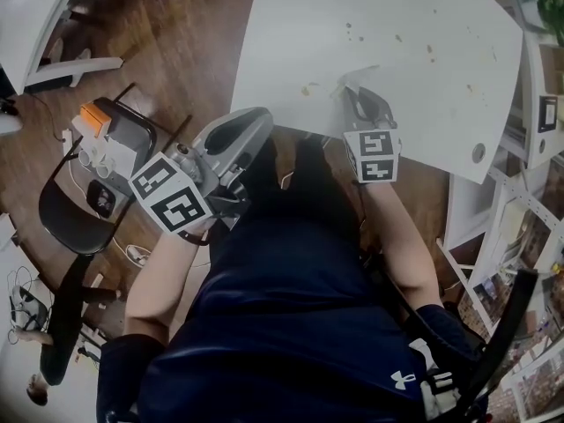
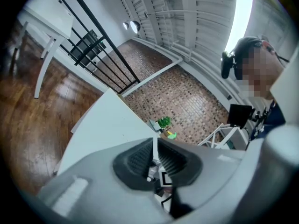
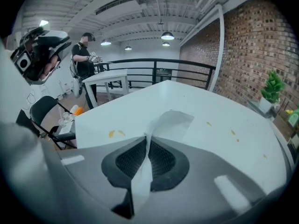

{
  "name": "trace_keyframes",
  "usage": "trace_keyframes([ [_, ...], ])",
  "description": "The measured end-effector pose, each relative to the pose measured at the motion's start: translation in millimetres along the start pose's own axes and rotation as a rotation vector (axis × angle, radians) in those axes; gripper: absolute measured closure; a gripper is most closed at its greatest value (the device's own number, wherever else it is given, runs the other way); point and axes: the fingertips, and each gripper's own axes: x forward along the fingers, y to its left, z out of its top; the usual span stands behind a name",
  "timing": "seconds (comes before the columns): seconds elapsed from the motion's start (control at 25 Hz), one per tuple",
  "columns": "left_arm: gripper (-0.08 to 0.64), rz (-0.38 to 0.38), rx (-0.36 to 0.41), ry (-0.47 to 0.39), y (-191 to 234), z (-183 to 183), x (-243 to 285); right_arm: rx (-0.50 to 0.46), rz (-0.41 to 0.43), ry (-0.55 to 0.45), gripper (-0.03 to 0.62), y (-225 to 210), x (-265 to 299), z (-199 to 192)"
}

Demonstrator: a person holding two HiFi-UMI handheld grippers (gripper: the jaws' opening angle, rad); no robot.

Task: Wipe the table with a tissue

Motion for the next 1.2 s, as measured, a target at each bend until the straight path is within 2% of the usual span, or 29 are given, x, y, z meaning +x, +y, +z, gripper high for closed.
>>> trace_keyframes([
  [0.12, 0.533, 0.005, -0.005, -0.006, 5, 3, -5, -0.004, -0.03, -0.044, 0.572, -3, 2, 12],
  [0.32, 0.534, 0.017, -0.018, -0.011, 14, 6, -12, -0.064, -0.031, 0.026, 0.572, 5, 16, 4],
  [0.64, 0.534, 0.024, -0.03, -0.017, 24, 9, -20, -0.111, -0.028, 0.067, 0.572, 22, 28, -6],
  [1.2, 0.534, 0.021, -0.035, -0.023, 27, 14, -26, -0.109, -0.006, 0.074, 0.572, 33, 32, -2],
])
